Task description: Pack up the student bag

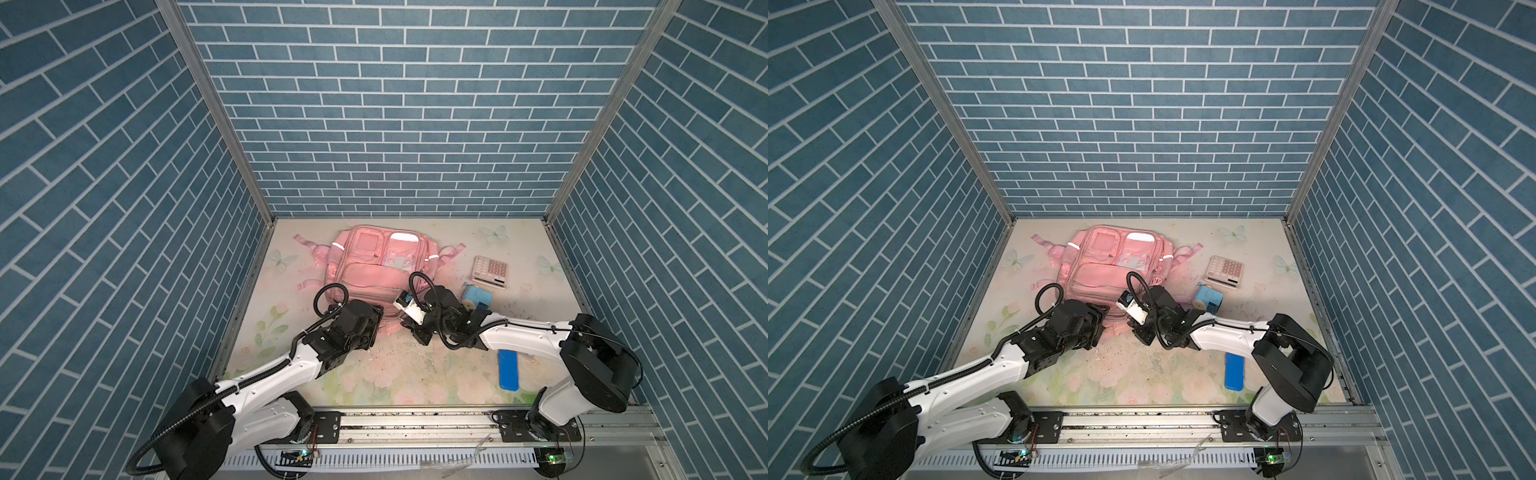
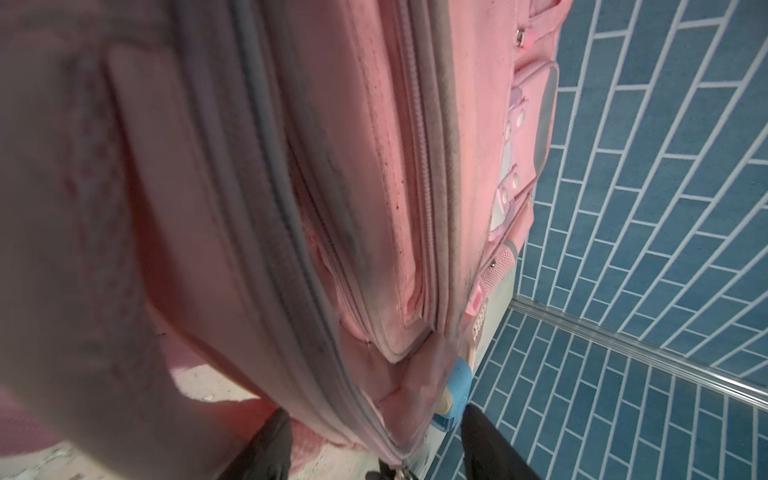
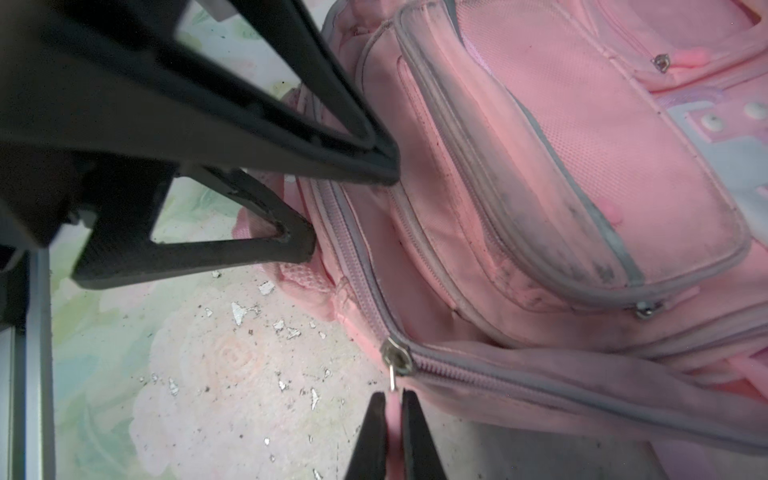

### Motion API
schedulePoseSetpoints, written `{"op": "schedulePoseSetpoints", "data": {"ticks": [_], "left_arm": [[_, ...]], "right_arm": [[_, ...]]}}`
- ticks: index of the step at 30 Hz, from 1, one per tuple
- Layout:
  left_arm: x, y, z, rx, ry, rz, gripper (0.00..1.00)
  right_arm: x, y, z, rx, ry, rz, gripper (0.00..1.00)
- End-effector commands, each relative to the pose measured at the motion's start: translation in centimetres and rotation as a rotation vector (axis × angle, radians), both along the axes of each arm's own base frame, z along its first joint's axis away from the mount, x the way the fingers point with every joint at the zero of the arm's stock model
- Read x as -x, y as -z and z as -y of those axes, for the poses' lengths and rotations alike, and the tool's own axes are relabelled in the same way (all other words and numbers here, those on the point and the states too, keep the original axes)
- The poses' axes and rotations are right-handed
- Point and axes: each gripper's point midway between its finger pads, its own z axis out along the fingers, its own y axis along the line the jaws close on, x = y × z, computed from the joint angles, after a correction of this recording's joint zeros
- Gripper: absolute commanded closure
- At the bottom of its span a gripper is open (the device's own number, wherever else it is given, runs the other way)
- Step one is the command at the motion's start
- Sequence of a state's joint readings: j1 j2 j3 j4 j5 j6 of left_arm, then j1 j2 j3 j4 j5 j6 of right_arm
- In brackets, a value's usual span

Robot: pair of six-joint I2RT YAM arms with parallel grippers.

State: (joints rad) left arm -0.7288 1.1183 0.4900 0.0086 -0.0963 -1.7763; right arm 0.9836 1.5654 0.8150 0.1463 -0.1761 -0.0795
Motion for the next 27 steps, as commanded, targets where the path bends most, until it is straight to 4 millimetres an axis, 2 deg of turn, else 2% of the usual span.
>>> {"op": "schedulePoseSetpoints", "data": {"ticks": [1,5,8,12,15,22,27], "left_arm": [[0.1,1.9,-0.9,-0.009,-0.058,-0.037,0.35],[0.1,3.1,-1.3,-0.021,-0.065,-0.058,0.46],[0.1,3.5,-1.5,-0.026,-0.064,-0.062,0.61],[0.0,3.5,-1.6,-0.024,-0.061,-0.053,0.88],[0.0,3.4,-1.5,-0.02,-0.052,-0.048,1.0],[-0.5,2.0,-1.4,-0.006,-0.036,0.003,1.0],[-0.8,0.6,-1.3,0.025,0.011,0.052,1.0]], "right_arm": [[0.4,-1.3,-1.1,-0.004,-0.04,0.099,1.0],[0.5,-0.8,-1.2,0.02,-0.032,0.125,1.0],[0.6,-0.8,-1.1,0.022,-0.031,0.137,1.0],[0.6,-0.7,-1.2,0.03,-0.035,0.147,1.0],[0.7,-0.4,-1.3,0.045,-0.036,0.148,1.0],[-0.4,-0.6,-0.6,0.046,0.036,0.171,1.0],[-2.2,-1.2,0.7,0.008,0.101,0.137,1.0]]}}
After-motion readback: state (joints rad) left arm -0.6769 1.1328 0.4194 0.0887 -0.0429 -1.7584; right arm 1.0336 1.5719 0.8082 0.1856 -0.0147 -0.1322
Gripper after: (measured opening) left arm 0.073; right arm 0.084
